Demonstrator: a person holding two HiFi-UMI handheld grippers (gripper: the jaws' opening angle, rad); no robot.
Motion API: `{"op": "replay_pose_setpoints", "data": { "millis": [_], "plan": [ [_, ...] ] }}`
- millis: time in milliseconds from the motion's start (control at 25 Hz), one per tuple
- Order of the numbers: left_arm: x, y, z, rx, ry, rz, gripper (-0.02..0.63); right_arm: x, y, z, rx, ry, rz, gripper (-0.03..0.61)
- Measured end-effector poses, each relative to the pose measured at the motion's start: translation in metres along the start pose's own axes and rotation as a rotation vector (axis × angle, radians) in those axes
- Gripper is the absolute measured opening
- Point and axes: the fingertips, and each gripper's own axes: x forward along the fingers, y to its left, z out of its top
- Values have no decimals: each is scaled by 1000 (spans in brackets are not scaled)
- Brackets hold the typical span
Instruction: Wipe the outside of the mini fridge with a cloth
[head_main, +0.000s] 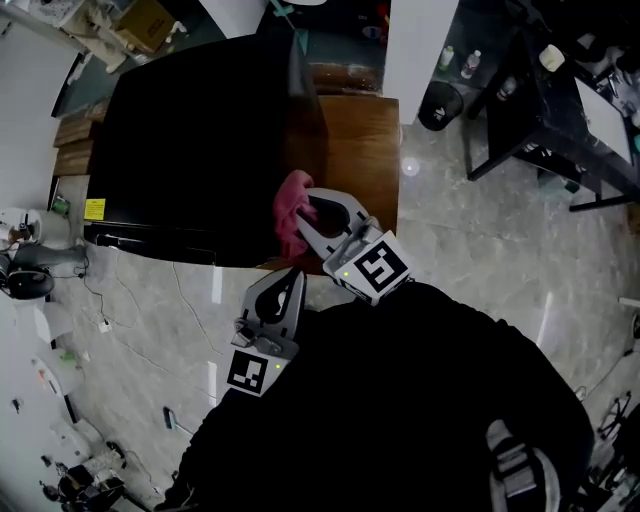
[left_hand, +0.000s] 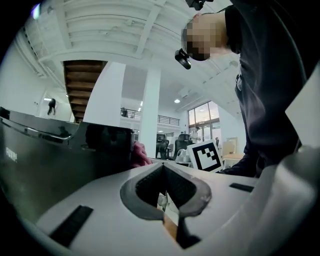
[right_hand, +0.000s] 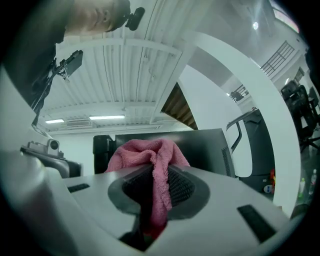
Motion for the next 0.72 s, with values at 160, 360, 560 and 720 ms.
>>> {"op": "replay_pose_setpoints", "data": {
  "millis": [160,360,560,720],
  "plan": [
    [20,-3,-2,17,3,65,6,11,-31,-2,3,-9,8,75],
    [53,-1,-4,20,13,113,6,29,-66,1,-3,-17,3,74],
    [85,0,2,16,2,132,6,45,-102,6,-25,-31,-30,71],
    [107,3,7,28,-25,146,6,60,-135,11,-34,-46,-65,69]
  ]
}}
